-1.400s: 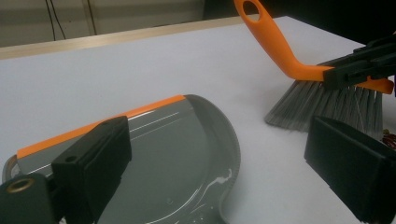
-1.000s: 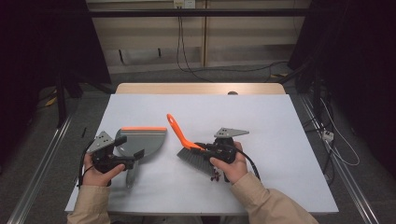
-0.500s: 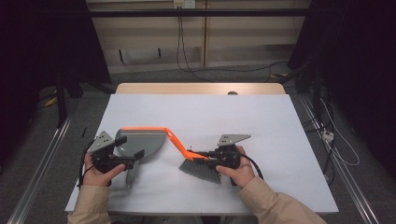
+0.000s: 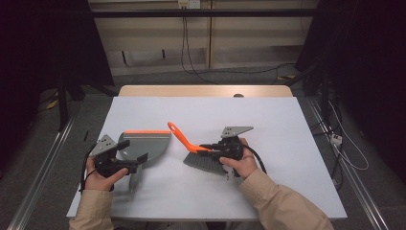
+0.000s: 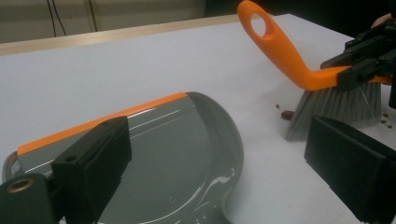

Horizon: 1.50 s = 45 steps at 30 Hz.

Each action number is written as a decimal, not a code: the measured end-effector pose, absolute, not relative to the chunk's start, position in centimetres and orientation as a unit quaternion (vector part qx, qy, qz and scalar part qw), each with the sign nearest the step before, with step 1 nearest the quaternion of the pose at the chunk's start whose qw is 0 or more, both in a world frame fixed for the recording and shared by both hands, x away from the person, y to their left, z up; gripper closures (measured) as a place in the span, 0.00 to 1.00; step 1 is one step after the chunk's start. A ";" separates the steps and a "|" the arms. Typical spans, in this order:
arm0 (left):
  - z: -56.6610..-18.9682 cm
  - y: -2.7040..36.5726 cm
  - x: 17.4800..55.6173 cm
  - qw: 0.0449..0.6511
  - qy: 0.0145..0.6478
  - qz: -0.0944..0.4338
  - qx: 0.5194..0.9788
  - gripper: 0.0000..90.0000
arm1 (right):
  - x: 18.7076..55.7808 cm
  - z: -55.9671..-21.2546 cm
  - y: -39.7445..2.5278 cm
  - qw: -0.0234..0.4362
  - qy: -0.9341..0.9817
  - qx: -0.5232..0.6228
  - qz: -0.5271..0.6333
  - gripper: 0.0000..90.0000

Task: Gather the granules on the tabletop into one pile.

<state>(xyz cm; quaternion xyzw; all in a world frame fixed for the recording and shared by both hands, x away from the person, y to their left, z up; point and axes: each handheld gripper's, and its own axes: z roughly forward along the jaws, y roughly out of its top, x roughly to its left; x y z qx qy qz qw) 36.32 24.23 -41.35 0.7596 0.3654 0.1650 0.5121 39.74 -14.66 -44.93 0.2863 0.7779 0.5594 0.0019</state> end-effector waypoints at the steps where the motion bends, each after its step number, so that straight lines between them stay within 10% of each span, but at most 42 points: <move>1: -41.4 24.2 36.3 0.512 0.365 0.165 0.760 0.08 | 39.9 -44.9 -14.7 0.001 0.777 0.288 0.560 0.79; 45: -41.4 24.0 36.3 0.514 0.363 0.161 0.761 0.08 | 38.7 -45.0 -17.3 -0.001 0.775 0.252 0.579 0.79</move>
